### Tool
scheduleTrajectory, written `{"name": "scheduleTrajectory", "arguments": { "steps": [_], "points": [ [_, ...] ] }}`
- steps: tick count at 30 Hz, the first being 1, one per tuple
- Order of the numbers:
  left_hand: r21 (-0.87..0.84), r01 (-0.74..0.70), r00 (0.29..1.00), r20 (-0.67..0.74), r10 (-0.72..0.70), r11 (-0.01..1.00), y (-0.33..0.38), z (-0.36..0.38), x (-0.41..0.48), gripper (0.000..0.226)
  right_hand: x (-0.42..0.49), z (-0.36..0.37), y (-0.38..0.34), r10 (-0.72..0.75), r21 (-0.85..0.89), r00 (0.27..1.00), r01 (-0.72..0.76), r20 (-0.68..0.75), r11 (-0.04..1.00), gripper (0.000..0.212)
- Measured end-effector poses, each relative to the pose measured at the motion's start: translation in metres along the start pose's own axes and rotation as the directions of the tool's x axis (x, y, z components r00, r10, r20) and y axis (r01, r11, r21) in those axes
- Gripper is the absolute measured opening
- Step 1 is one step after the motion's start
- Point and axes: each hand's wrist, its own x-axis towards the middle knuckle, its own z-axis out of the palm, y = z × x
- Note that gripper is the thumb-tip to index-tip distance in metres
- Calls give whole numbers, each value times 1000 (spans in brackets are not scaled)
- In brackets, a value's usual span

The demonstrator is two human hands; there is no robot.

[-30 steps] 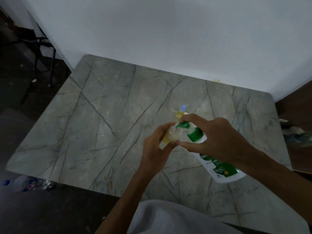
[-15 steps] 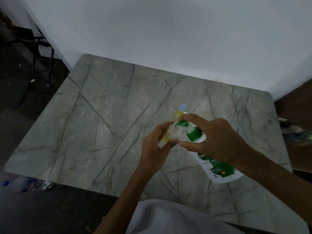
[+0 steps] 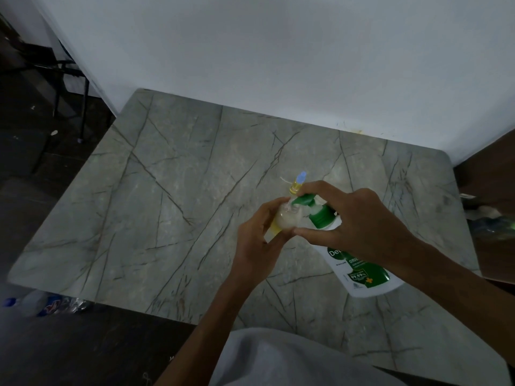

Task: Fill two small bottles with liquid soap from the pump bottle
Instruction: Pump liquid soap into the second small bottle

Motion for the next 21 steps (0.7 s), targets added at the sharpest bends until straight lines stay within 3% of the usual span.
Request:
{"name": "scheduleTrajectory", "arguments": {
  "steps": [8, 15, 21],
  "points": [
    [-2, 2, 1000, 7, -2, 1000, 1, 0, -2, 52, -3, 2, 3, -2, 35, 999, 4, -46, 999, 47],
    [17, 18, 1000, -7, -18, 1000, -3, -1, -2, 50, -2, 2, 2, -57, -70, 998, 56, -8, 996, 59],
    [49, -25, 1000, -10, 26, 998, -4, 0, -3, 52, -3, 1, 2, -58, -19, 998, 58, -9, 998, 49]
  ]
}}
